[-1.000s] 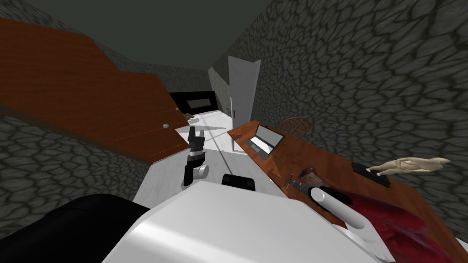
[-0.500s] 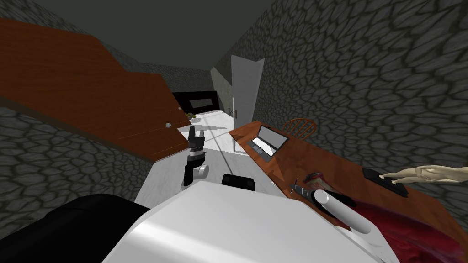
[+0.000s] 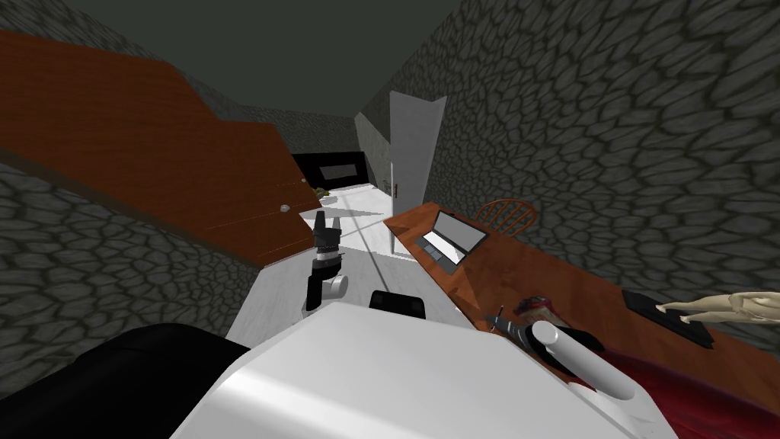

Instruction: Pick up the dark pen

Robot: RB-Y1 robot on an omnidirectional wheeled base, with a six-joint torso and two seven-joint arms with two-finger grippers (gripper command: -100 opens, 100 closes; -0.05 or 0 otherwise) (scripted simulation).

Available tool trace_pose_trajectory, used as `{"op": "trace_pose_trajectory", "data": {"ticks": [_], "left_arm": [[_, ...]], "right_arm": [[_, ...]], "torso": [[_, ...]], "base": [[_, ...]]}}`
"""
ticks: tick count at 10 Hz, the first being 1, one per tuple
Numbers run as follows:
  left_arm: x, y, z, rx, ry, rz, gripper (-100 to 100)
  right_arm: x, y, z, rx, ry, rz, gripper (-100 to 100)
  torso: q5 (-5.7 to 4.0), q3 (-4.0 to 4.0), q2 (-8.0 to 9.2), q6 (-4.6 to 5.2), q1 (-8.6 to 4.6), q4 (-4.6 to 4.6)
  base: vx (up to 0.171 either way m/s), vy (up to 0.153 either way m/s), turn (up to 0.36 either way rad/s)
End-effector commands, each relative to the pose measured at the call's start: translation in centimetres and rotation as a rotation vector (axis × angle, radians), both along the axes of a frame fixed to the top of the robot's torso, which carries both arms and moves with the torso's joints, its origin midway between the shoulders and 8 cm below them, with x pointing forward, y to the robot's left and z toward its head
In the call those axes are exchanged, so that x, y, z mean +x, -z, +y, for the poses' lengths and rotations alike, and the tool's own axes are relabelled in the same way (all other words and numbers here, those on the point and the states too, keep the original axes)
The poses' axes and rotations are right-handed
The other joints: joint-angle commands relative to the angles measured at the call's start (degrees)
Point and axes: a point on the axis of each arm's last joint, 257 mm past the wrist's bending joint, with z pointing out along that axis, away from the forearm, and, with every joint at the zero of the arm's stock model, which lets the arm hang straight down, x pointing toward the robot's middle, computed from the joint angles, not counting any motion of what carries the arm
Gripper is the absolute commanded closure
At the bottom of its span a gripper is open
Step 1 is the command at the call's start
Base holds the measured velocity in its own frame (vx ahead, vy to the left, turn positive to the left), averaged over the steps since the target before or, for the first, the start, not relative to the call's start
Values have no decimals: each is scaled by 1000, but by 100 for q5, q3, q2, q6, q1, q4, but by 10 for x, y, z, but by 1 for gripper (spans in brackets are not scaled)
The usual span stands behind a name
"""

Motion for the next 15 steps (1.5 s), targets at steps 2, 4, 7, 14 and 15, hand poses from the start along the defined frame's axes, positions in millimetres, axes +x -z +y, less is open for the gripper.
{"op": "trace_pose_trajectory", "data": {"ticks": [2,4,7,14,15], "left_arm": [[0,0,0,0,0,0,0],[0,0,0,0,0,0,0],[0,0,0,0,0,0,0],[0,0,0,0,0,0,0],[0,0,0,0,0,0,0]], "right_arm": [[-18,5,2,57,83,47,-100],[-35,6,3,109,168,94,-100],[-51,4,3,155,250,140,-100],[-59,29,12,158,240,148,-100],[-59,26,12,160,244,149,-100]], "torso": [[0,-2,-4,0,1,-1],[0,0,1,1,0,0],[1,-1,-1,1,2,0],[-3,-3,-4,2,-14,-1],[-3,-3,-4,2,-13,-1]], "base": [[39,21,54],[25,22,55],[32,22,48],[27,-6,-21],[17,-5,-5]]}}
